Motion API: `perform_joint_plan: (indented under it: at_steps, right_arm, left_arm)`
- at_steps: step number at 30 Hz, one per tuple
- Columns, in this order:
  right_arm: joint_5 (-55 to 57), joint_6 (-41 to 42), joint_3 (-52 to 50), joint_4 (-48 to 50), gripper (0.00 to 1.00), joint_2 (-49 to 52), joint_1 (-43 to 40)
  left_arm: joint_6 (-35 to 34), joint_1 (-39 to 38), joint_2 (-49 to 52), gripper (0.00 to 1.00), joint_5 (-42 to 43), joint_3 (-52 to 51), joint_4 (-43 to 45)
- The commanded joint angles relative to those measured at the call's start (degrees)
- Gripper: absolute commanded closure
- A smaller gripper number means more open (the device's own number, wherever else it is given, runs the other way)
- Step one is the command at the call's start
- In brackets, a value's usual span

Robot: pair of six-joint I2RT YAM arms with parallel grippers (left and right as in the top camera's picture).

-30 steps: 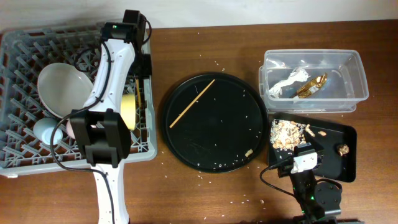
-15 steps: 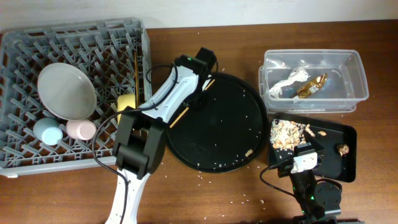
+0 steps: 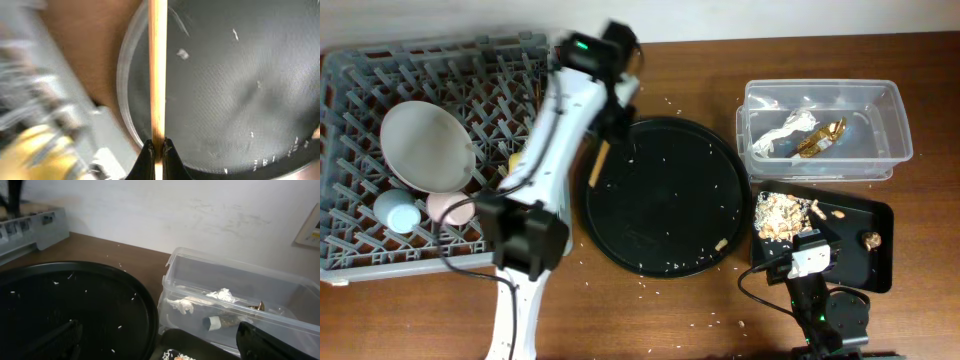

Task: Sort waste into correct bins and load items into the dishwasher rack
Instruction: 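Grasp the second chopstick with the left gripper and place it in the rack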

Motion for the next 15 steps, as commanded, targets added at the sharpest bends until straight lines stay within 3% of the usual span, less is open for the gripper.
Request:
perform_joint_plan:
  at_steps: [1, 5, 9, 13, 15]
  right_arm:
    - [0.1, 0.2, -0.3, -0.2, 0.02, -0.3, -0.4]
    - [0.1, 0.2, -0.3, -0.2, 0.02, -0.3, -0.4]
    - [0.1, 0.2, -0.3, -0.2, 0.02, -0.3, -0.4]
    - [0.1, 0.2, -0.3, -0.2, 0.02, -0.3, -0.4]
    - [0.1, 0.2, -0.3, -0.2, 0.02, -0.3, -0.4]
  left_arm:
    - [-11.4, 8.9, -0.9, 1.0, -4.9, 5.8, -1.3]
    - [-14.2, 17.3, 0.0, 1.0, -4.3, -2.6, 3.9]
    - [-9.6, 16.7, 0.0, 1.0, -3.3, -13.2, 10.6]
    - [-9.5, 16.7, 0.0, 1.0, -3.2, -16.5, 13.2]
    - [-9.4, 16.7, -0.2, 0.81, -2.1, -15.4, 12.8]
